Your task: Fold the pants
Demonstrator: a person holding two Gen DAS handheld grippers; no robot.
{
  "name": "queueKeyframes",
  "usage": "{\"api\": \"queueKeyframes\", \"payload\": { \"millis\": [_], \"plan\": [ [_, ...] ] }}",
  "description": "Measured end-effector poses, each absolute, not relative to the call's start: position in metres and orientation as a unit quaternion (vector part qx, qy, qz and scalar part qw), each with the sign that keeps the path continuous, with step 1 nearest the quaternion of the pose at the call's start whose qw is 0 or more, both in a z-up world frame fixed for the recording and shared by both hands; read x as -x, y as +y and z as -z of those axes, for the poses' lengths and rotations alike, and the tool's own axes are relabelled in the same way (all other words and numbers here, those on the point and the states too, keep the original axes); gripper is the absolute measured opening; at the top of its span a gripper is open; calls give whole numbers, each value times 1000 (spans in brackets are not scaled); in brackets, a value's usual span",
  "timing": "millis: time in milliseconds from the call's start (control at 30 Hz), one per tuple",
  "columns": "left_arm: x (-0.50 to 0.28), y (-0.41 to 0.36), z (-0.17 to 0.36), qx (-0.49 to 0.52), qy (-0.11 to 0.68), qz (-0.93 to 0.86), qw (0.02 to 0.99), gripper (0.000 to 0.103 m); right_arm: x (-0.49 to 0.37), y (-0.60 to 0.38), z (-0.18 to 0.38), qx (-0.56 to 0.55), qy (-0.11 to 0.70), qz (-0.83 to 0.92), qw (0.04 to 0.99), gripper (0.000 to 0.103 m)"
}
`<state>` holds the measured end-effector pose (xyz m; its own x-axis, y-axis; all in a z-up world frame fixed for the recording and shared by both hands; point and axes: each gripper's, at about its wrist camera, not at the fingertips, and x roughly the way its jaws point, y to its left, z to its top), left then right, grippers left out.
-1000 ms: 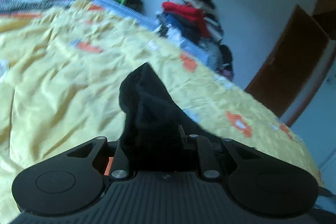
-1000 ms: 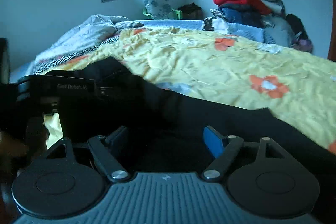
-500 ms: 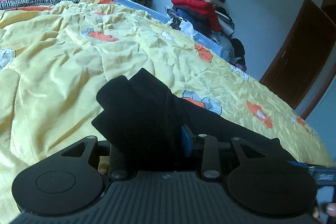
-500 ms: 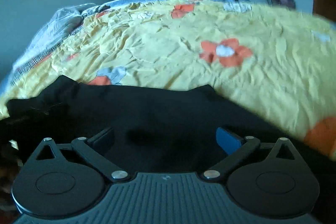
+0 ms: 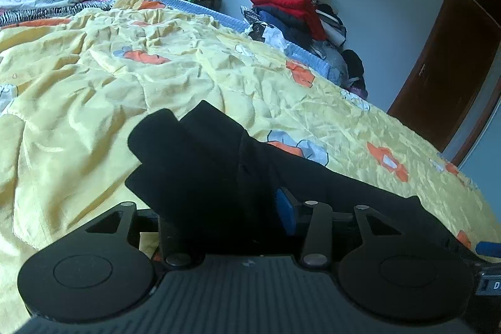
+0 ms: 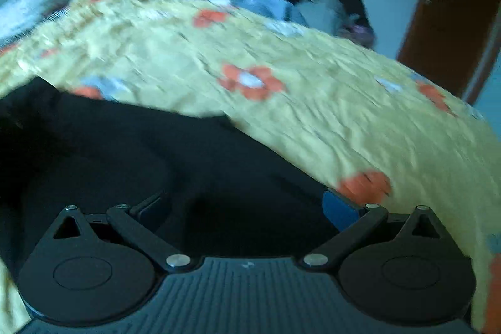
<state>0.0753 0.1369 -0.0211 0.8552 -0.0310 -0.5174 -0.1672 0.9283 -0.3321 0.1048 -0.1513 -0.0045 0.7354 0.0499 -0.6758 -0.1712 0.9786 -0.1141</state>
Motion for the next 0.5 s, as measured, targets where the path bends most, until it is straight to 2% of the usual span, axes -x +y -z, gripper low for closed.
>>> {"api": "queueKeyframes", "payload": {
  "millis": [67,300,400,500],
  "plan": [
    [-76,134,21,177,269,-38,946,53,-114,-158,18,75,391,-50,916,103],
    [-77,130,20,162,273,-37,948,58,-105,-155,15,56,343,-49,936,103],
    [-78,128,19,157,274,-36,948,61,-90,-140,2,43,310,-99,945,103],
    [-79,127,19,153,275,-33,949,64,-85,-115,1,63,309,-138,939,103]
  ]
}}
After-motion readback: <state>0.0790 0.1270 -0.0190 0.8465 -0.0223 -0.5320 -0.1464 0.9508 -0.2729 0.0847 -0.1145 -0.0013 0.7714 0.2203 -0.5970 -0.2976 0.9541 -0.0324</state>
